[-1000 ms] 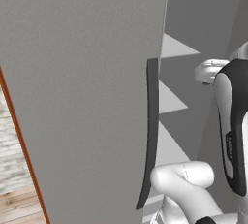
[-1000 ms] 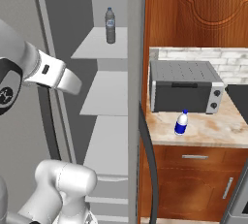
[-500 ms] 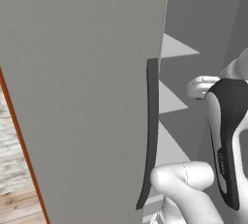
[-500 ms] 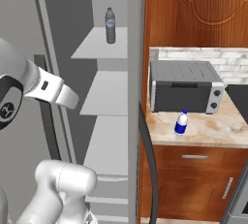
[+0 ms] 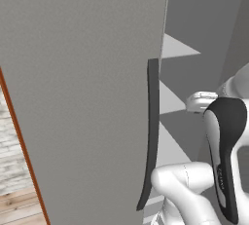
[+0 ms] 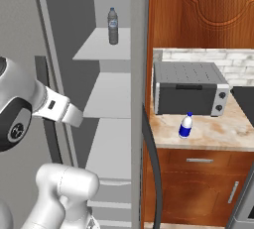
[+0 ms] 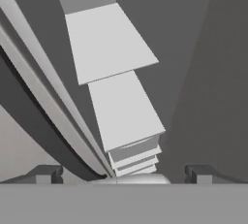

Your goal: Take the bottled waters from the counter and place them in the freezer to freeze. Close the freezer door after placing the bottles.

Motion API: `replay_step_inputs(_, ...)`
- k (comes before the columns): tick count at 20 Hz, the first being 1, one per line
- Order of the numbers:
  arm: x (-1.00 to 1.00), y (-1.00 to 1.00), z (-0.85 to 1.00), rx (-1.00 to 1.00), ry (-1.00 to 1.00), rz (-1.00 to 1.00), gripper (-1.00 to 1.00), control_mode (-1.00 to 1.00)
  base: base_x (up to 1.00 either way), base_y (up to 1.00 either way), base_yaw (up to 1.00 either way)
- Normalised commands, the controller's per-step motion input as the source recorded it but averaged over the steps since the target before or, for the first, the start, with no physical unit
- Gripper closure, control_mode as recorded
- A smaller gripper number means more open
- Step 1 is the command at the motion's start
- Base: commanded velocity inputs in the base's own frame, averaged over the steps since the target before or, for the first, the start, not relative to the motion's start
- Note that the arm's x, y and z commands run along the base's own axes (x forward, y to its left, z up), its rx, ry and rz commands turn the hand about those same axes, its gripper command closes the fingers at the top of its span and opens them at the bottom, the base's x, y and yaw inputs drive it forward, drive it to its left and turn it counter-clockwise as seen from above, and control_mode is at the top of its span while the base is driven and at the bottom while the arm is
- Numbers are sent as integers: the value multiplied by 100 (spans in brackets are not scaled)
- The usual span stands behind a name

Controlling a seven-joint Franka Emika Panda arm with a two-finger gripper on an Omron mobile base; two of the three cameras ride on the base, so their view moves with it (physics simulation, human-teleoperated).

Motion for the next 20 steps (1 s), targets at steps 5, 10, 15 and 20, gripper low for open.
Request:
replay_step_inputs(5, 0, 5, -43, 0, 1, 0, -100, -100, 0, 0, 0)
replay_step_inputs(10, 0, 7, -14, 0, 1, 0, -100, -100, 0, 0, 0)
replay_step_inputs(15, 0, 11, -26, 0, 5, 0, -100, -100, 0, 0, 0)
replay_step_inputs(20, 0, 5, -6, 0, 3, 0, -100, -100, 0, 0, 0)
